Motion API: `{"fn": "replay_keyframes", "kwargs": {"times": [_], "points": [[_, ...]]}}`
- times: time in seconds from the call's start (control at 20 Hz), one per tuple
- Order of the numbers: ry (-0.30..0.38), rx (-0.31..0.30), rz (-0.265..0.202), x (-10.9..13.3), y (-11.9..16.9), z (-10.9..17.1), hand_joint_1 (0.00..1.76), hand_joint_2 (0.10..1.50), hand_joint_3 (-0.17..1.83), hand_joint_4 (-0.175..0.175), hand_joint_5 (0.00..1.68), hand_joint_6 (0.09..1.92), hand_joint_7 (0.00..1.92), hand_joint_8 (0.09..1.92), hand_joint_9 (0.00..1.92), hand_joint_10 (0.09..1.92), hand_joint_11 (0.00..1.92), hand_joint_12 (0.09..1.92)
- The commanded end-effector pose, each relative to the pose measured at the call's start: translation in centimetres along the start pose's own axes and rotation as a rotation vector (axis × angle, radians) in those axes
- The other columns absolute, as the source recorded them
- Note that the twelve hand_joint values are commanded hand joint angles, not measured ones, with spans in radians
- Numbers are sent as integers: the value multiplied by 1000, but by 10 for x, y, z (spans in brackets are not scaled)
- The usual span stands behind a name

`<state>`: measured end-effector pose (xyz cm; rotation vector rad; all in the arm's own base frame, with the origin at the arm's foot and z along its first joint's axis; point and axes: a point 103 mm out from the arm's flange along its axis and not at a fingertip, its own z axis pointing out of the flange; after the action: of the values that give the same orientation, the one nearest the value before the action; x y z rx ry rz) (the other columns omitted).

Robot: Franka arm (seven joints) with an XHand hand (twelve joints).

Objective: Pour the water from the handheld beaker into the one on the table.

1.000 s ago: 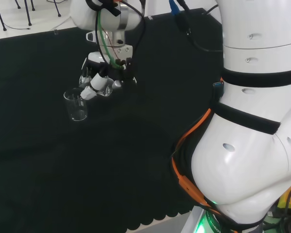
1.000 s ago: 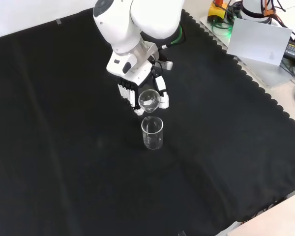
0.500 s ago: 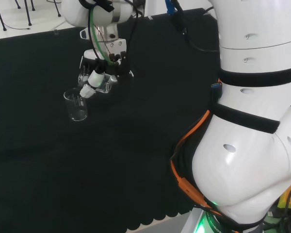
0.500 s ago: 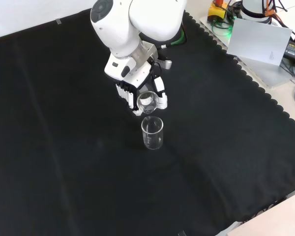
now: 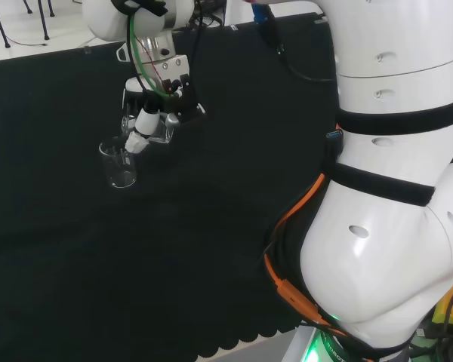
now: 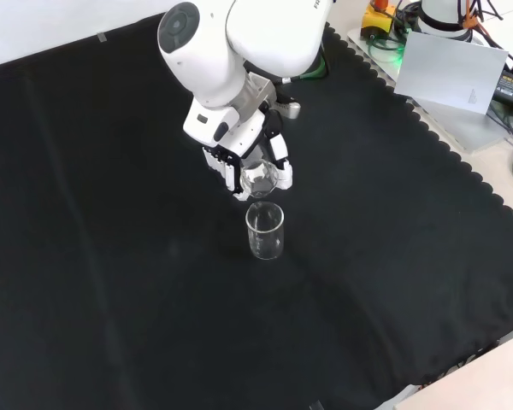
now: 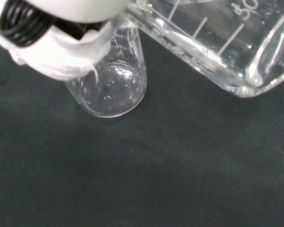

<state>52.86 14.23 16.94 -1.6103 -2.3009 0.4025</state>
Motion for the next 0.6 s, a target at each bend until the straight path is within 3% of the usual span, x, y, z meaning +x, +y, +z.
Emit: {"fn": "replay_keyframes", "kwargs": {"times": [0.05,0.6], "points": [[-53,37,17,7,-1,3,1123,639,752,145,1212,831,1683,212,1554,335,1297,840],[-108,78,56,12,-1,-3,1123,637,758,143,1209,839,1683,212,1552,337,1296,839]]}}
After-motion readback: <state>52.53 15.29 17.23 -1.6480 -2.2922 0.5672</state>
